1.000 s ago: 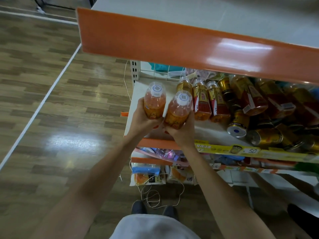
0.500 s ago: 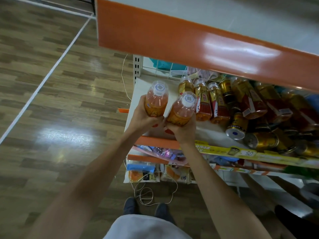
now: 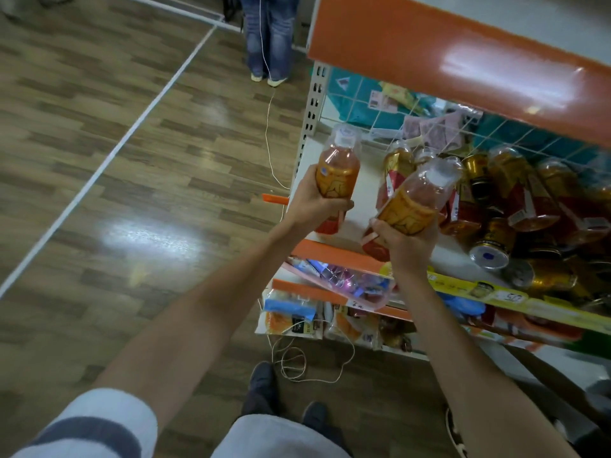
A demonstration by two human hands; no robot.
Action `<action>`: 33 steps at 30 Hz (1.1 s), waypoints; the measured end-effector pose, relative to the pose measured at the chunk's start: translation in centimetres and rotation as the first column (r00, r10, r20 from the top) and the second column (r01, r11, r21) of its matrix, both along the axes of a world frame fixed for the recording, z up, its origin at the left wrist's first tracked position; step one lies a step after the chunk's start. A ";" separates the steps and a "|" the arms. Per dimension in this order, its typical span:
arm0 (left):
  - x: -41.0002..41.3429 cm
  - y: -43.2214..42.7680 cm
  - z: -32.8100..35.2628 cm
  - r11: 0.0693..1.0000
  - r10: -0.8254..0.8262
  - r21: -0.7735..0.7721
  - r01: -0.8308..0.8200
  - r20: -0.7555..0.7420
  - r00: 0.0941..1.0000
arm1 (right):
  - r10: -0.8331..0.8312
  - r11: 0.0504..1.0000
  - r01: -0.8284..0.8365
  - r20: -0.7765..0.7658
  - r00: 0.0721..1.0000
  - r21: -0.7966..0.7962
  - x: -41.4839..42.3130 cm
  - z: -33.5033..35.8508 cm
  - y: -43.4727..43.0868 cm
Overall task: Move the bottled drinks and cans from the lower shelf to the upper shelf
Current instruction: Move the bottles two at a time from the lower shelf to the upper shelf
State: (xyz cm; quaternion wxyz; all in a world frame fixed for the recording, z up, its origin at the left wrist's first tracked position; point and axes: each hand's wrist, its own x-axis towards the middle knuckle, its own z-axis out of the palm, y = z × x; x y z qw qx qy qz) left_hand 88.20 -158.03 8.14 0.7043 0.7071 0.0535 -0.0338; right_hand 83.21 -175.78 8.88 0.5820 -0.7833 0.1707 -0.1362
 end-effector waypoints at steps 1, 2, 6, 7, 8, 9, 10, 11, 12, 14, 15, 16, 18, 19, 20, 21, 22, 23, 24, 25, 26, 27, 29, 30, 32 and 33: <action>-0.5 0.0 0.2 1.000 0.001 0.007 -0.001 0.004 1.000 | -0.007 1.000 0.007 0.017 1.000 0.002 -0.4 0.3 -0.2; -1.0 0.0 0.4 1.000 -0.001 0.016 0.001 0.011 1.000 | -0.008 1.000 0.008 0.028 1.000 0.007 -0.8 0.7 -0.5; -4.0 -1.3 2.2 1.000 -0.005 0.024 0.004 0.033 0.999 | 0.007 0.998 -0.010 0.046 0.999 0.058 -2.5 1.6 -2.0; -5.0 -1.8 2.7 0.999 -0.005 0.031 0.004 0.037 0.999 | 0.018 0.998 -0.021 0.044 0.999 0.059 -3.1 1.7 -2.4; -6.0 -2.3 3.2 0.999 -0.010 0.040 0.009 0.039 0.999 | 0.038 0.998 -0.040 0.042 0.998 0.051 -3.8 1.9 -2.9; -7.1 -2.8 3.6 0.999 -0.020 0.044 0.018 0.047 0.999 | 0.059 0.998 -0.061 0.040 0.997 0.035 -4.6 1.9 -3.5; -8.2 -3.3 4.0 0.999 -0.027 0.045 0.025 0.053 0.998 | 0.084 0.996 -0.085 0.043 0.996 0.013 -5.5 2.0 -4.0; -9.3 -3.7 4.4 0.999 -0.031 0.039 0.029 0.062 0.998 | 0.111 0.994 -0.111 0.048 0.993 -0.007 -6.3 2.1 -4.4; -10.5 -4.2 4.8 0.999 -0.029 0.037 0.027 0.070 0.997 | 0.134 0.991 -0.133 0.045 0.990 -0.019 -7.2 2.3 -4.8; -12.8 -5.1 5.5 0.999 -0.016 0.039 0.013 0.083 0.996 | 0.173 0.985 -0.173 0.036 0.984 -0.005 -9.0 2.8 -5.5; -13.9 -5.5 5.6 0.999 -0.012 0.035 0.009 0.088 0.996 | 0.195 0.981 -0.195 0.031 0.980 0.003 -10.0 2.9 -5.8; -14.9 -5.8 5.7 1.000 -0.011 0.025 0.009 0.092 0.996 | 0.214 0.977 -0.215 0.026 0.976 0.003 -10.9 3.2 -6.1; -16.5 -6.4 5.8 1.000 0.000 0.020 -0.002 0.089 0.996 | 0.245 0.969 -0.245 0.034 0.969 0.022 -12.5 3.5 -6.7; -17.1 -6.7 6.1 0.999 0.004 0.032 -0.007 0.088 0.996 | 0.247 0.968 -0.249 0.043 0.968 0.035 -13.1 3.6 -7.0; -17.7 -6.9 6.4 0.999 0.003 0.054 -0.008 0.086 0.996 | 0.248 0.967 -0.251 0.058 0.967 0.046 -13.8 3.8 -7.2; -18.2 -7.1 6.8 0.997 -0.004 0.073 -0.002 0.088 0.996 | 0.251 0.966 -0.255 0.070 0.965 0.051 -14.5 4.0 -7.3; -18.6 -7.3 7.4 0.996 -0.018 0.091 0.009 0.096 0.995 | 0.263 0.963 -0.267 0.087 0.961 0.042 -15.0 4.4 -7.5; -18.8 -7.4 7.7 0.994 -0.035 0.103 0.025 0.099 0.994 | 0.276 0.959 -0.281 0.096 0.956 0.031 -15.4 4.6 -7.5; -18.9 -7.5 8.2 0.993 -0.054 0.113 0.042 0.103 0.993 | 0.290 0.956 -0.294 0.103 0.951 0.024 -15.7 4.9 -7.5; -19.1 -7.5 8.8 0.990 -0.069 0.126 0.054 0.115 0.991 | 0.297 0.953 -0.301 0.118 0.948 0.019 -16.0 5.5 -7.5; -19.3 -7.4 9.5 0.988 -0.085 0.137 0.067 0.129 0.988 | 0.306 0.951 -0.310 0.133 0.943 0.009 -16.3 6.0 -7.5; -19.4 -7.4 10.2 0.987 -0.097 0.142 0.076 0.145 0.985 | 0.314 0.948 -0.317 0.156 0.937 -0.003 -16.4 6.8 -7.4; -19.7 -7.2 11.6 0.986 -0.117 0.143 0.091 0.184 0.976 | 0.333 0.942 -0.336 0.203 0.921 -0.020 -16.6 8.1 -7.2; -19.9 -7.0 12.1 0.987 -0.123 0.128 0.098 0.205 0.971 | 0.341 0.938 -0.346 0.227 0.912 -0.016 -16.8 8.9 -7.1; -20.3 -6.8 13.2 0.990 -0.125 0.096 0.105 0.239 0.963 | 0.351 0.932 -0.364 0.269 0.897 -0.003 -16.9 10.5 -7.0; -20.5 -6.7 14.0 0.990 -0.125 0.093 0.104 0.259 0.958 | 0.354 0.930 -0.368 0.283 0.891 -0.003 -16.9 11.2 -6.9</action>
